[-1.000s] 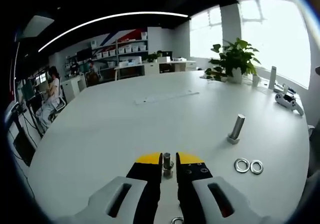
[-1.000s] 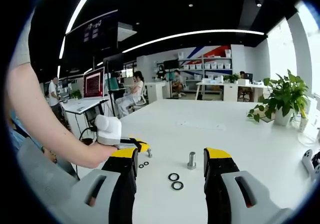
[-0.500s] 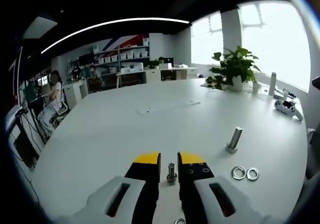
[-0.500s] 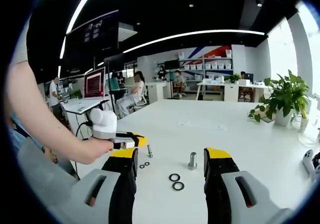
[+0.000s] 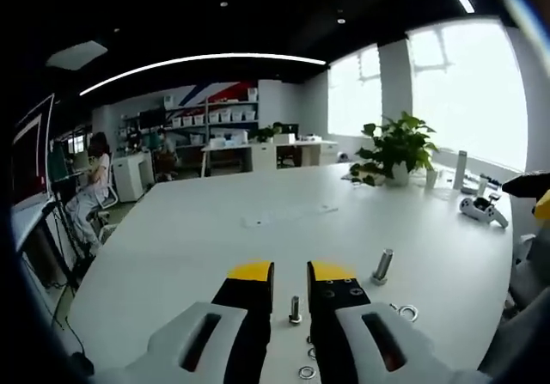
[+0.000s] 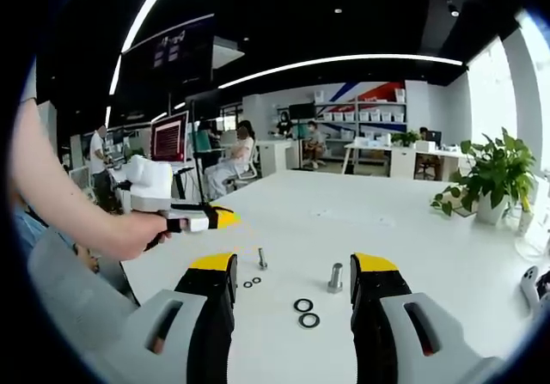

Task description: Place the washer onto the threaded stud by aligning its center hole with the stud, sliding it down to the base, and recovering from edge contact or off-axis alignment until the washer reaches the visible bottom stop.

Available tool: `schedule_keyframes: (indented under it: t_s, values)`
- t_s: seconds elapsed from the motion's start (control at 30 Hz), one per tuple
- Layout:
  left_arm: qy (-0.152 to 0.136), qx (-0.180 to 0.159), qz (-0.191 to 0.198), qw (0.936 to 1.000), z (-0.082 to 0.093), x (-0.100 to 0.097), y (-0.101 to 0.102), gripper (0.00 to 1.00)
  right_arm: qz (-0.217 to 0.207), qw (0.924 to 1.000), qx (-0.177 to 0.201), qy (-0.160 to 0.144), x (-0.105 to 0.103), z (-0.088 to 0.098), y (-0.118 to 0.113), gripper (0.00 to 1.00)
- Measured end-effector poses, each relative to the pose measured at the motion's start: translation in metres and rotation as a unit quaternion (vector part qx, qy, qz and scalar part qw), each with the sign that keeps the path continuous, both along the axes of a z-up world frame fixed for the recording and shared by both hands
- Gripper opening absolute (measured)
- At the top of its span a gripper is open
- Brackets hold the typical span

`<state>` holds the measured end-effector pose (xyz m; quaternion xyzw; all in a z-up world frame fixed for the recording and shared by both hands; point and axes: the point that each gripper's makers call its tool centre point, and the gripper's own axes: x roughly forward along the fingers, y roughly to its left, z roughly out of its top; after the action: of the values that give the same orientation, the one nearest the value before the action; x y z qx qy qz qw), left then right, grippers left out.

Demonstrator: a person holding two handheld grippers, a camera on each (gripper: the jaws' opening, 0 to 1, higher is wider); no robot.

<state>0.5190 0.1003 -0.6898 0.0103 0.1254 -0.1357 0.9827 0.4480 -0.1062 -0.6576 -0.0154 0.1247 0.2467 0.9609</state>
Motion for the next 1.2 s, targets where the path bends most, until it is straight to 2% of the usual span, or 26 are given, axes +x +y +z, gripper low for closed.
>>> schedule_keyframes:
  t_s: [0.23, 0.4, 0.5, 0.67, 0.83, 1.03, 1.2]
  values:
    - [-0.022, -0.014, -0.006, 0.9996, 0.023, -0.031, 0.007, 0.13, 0.002, 1.0000, -0.007, 0.001, -0.001, -0.002, 0.000, 0.55]
    - [-0.026, -0.021, -0.009, 0.9994, 0.026, -0.049, 0.014, 0.14, 0.011, 0.9998, -0.015, 0.003, -0.002, -0.004, 0.005, 0.55]
    - [-0.029, -0.037, -0.001, 0.9989, 0.029, -0.058, 0.018, 0.15, 0.017, 0.9996, -0.021, 0.002, -0.004, -0.004, 0.008, 0.55]
    - [-0.040, -0.038, -0.004, 0.9985, 0.041, -0.072, 0.017, 0.16, 0.022, 0.9993, -0.029, 0.001, -0.005, -0.004, 0.009, 0.55]
    - [-0.046, -0.036, -0.014, 0.9982, 0.048, -0.078, 0.015, 0.17, 0.016, 0.9995, -0.027, 0.001, -0.005, -0.003, 0.004, 0.55]
    - [-0.069, -0.046, -0.012, 0.9965, 0.066, -0.082, 0.016, 0.18, 0.004, 0.9998, -0.017, 0.000, -0.002, -0.001, -0.001, 0.55]
    - [-0.072, -0.057, -0.004, 0.9957, 0.070, -0.082, 0.018, 0.18, 0.001, 0.9998, -0.017, -0.002, -0.001, -0.001, -0.001, 0.55]
